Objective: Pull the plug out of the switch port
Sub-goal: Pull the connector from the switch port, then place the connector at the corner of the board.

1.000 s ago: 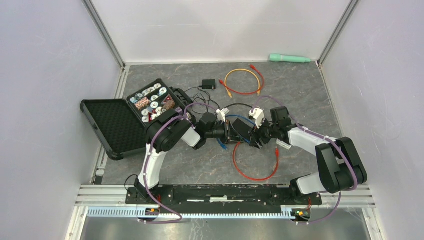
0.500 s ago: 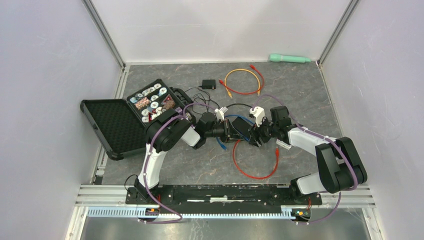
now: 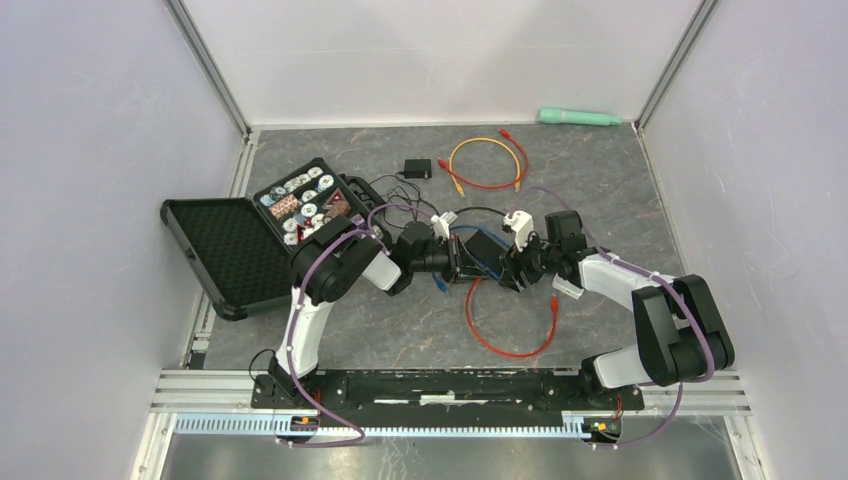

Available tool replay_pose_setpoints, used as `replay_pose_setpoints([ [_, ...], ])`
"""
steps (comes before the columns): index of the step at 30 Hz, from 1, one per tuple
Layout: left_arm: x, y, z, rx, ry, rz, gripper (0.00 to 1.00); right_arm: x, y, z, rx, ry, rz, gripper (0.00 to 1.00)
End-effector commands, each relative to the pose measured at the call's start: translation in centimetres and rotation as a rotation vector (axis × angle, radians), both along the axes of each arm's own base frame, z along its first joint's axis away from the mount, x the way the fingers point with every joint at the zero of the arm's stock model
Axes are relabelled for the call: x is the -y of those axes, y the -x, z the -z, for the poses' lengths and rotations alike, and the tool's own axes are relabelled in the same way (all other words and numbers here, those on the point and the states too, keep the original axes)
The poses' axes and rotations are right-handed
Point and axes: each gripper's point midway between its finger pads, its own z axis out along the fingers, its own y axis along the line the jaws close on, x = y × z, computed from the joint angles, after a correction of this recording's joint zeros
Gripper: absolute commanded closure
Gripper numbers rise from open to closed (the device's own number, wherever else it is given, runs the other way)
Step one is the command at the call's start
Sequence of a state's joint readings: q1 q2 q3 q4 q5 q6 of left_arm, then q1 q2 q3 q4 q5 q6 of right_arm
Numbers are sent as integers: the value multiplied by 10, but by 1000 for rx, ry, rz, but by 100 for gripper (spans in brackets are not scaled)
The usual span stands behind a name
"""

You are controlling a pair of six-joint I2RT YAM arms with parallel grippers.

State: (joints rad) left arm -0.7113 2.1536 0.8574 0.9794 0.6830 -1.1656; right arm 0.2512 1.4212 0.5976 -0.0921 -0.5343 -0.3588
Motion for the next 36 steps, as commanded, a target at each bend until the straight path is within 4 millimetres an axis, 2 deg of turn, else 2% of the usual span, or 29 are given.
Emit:
replay_pose_setpoints([
  [1, -3, -1, 7, 29, -26, 12, 98, 2, -36, -25, 107, -52, 152, 100],
  [9, 2, 6, 7, 25, -20, 38, 98, 3, -35, -20, 128, 1, 93, 100],
  [14, -1, 3, -1, 52, -9, 45, 98, 9, -24, -11, 113, 55, 36, 100],
  [21, -3, 8, -19, 153, -13, 113, 98, 16, -24, 1, 79, 117, 16, 100],
  [25, -3, 15, -41, 237, 17, 178, 98, 17, -24, 5, 58, 126, 9, 91],
  [30, -3, 24, -67, 317, 1, 306, 98, 18, -22, 7, 40, 141, -6, 74],
  [36, -13, 31, -109, 461, 15, 418, 98, 19, -18, -4, 66, 152, -38, 52],
])
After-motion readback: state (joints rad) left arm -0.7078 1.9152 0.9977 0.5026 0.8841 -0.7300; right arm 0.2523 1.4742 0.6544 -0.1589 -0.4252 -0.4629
